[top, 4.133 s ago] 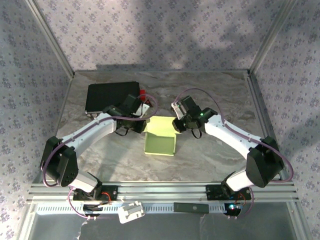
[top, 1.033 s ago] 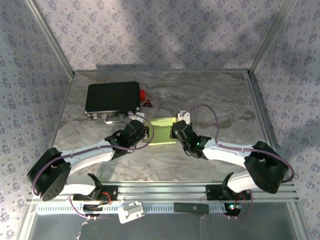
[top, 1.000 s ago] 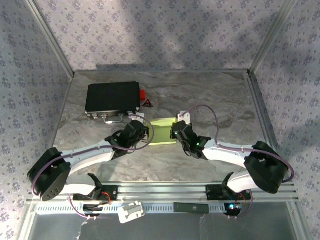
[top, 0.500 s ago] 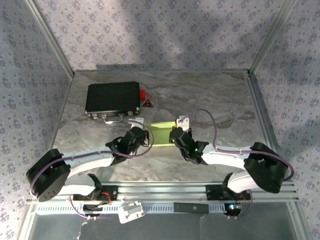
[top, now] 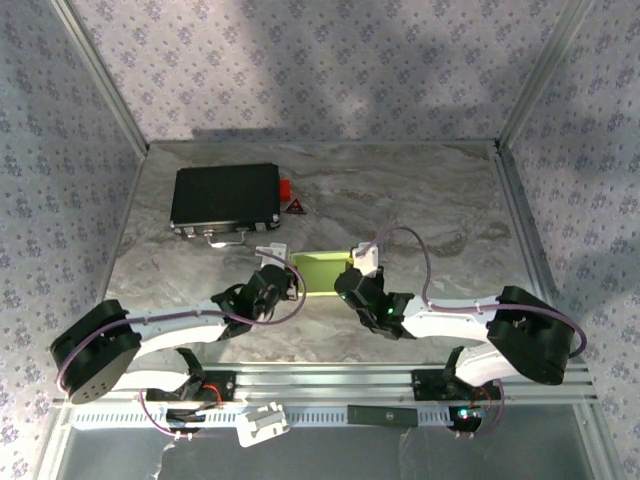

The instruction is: Fold the paper box

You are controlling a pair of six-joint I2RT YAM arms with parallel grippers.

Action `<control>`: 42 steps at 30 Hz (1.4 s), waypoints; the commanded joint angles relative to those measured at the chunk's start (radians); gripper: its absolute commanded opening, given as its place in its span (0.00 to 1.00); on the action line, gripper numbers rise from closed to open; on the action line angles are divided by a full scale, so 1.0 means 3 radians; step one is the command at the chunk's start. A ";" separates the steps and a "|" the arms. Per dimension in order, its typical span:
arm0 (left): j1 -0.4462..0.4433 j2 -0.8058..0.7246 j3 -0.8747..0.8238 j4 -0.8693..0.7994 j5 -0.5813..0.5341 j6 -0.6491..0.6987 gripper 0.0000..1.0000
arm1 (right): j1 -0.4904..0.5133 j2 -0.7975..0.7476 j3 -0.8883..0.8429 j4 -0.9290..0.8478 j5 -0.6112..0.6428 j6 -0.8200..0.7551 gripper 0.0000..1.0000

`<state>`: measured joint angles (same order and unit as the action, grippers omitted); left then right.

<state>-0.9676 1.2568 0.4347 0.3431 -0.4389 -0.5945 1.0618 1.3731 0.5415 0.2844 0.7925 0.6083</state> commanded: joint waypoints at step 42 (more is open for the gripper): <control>-0.0267 0.0204 0.0154 -0.0634 -0.0635 -0.0332 0.05 | 0.0186 -0.0693 0.0256 -0.1355 -0.0744 0.0571 0.47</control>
<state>-1.0397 1.3174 0.4416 0.2192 -0.6041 -0.7006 1.1000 1.2354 0.6132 -0.0566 0.6090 0.7639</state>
